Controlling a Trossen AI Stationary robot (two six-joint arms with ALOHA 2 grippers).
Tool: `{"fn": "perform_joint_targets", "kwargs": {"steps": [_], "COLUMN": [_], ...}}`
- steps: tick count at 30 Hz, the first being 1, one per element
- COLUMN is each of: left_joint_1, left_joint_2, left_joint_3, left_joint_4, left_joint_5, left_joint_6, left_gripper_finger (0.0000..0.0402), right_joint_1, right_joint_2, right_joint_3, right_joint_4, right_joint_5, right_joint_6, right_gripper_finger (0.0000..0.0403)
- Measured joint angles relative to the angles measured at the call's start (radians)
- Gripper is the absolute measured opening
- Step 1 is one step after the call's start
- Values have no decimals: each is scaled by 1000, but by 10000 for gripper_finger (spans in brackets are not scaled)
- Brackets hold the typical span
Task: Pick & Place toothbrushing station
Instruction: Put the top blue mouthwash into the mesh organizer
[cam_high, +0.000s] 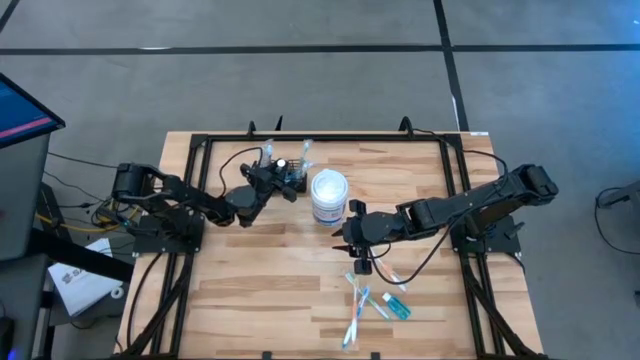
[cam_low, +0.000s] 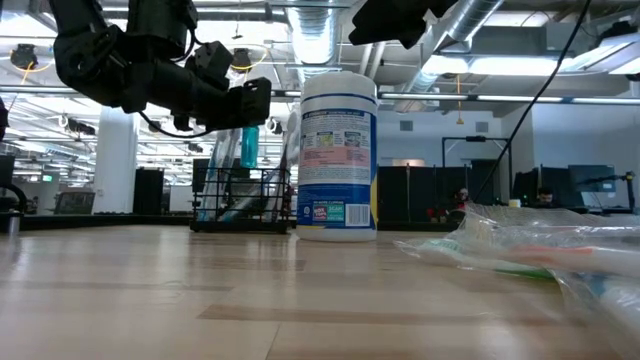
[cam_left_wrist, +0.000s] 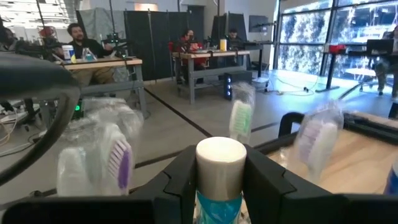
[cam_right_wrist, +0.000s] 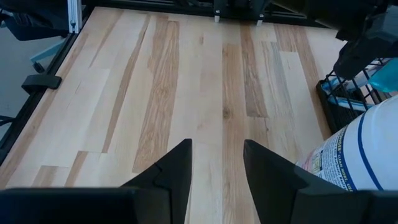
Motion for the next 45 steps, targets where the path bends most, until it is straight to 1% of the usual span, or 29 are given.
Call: {"fn": "perform_joint_targets", "kwargs": {"steps": [10, 23, 26, 35, 39, 42, 45], "left_joint_1": [0, 1, 1, 10, 14, 22, 23], "left_joint_2": [31, 34, 40, 43, 67, 104, 134], "left_joint_3": [1, 1, -4, -2, -2, -1, -1], "left_joint_4": [19, 14, -16, -1, 0, 3, 6], "left_joint_5": [-28, -49, -52, -63, -67, -67, -70], "left_joint_6": [-1, -1, 0, -3, -21, -59, -64], "left_gripper_finger": [92, 92, 92, 93, 93, 93, 93], "right_joint_1": [0, 0, 0, 0, -1, -1, -1], "right_joint_2": [0, 0, 0, 0, 0, 0, 0], "right_joint_3": [0, 0, 0, 0, 0, 0, 0], "right_joint_4": [0, 0, 0, 0, 0, 0, 0], "right_joint_5": [0, 0, 0, 0, 0, 0, 0], "right_joint_6": [-4, -7, -7, -10, -10, -10, -10], "right_gripper_finger": [133, 133, 135, 133, 133, 134, 133]}}
